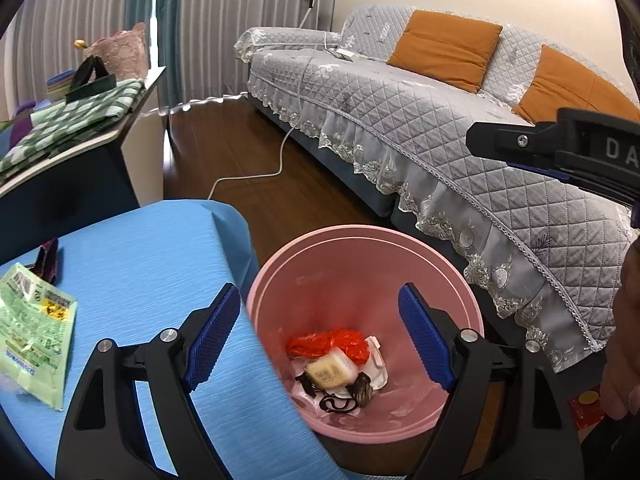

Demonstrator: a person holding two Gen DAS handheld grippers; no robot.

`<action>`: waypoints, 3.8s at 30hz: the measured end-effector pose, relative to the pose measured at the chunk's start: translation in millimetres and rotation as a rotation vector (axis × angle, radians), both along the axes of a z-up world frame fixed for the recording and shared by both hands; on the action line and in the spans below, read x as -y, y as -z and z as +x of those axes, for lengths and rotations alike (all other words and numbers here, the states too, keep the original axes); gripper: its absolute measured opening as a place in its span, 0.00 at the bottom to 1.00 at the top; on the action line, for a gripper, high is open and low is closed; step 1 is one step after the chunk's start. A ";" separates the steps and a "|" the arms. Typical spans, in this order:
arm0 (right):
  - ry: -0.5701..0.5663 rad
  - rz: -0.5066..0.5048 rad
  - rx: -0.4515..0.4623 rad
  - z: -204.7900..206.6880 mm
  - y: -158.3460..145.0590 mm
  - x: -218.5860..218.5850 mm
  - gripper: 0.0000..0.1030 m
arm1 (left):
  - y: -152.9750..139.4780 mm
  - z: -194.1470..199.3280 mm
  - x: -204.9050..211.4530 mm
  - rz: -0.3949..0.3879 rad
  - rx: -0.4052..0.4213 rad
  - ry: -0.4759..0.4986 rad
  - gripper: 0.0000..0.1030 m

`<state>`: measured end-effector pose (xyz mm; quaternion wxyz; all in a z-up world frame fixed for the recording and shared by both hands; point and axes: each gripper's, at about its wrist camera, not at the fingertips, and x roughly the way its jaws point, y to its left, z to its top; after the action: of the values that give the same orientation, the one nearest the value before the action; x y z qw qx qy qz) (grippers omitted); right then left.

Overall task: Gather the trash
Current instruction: 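Open both grippers to drop the tissue pack and scrunchie into the bucket, then grasp the bubble wrap with the left gripper while the right gripper grasps the green panda pouch, then carry the bubble wrap and green panda pouch over the pink bucket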

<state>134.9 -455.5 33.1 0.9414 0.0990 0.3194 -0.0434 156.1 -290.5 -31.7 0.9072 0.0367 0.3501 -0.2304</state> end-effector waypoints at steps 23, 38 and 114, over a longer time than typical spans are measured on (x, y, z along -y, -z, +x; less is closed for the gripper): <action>-0.135 0.041 0.018 -10.9 -10.3 -81.7 0.47 | -63.2 -45.6 -176.7 0.011 0.070 -0.210 0.76; -0.422 -0.059 0.029 -15.1 10.8 -227.2 0.38 | -77.9 -52.5 -313.8 -0.017 0.085 -0.438 0.69; -0.449 -0.171 -0.023 -2.0 40.8 -248.1 0.00 | -10.1 -18.9 -284.6 -0.023 -0.057 -0.389 0.15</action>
<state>132.9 -207.4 -7.7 0.9287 -0.0549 0.3395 0.1390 137.1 -5.9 -21.6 0.9248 -0.0486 0.3733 -0.0557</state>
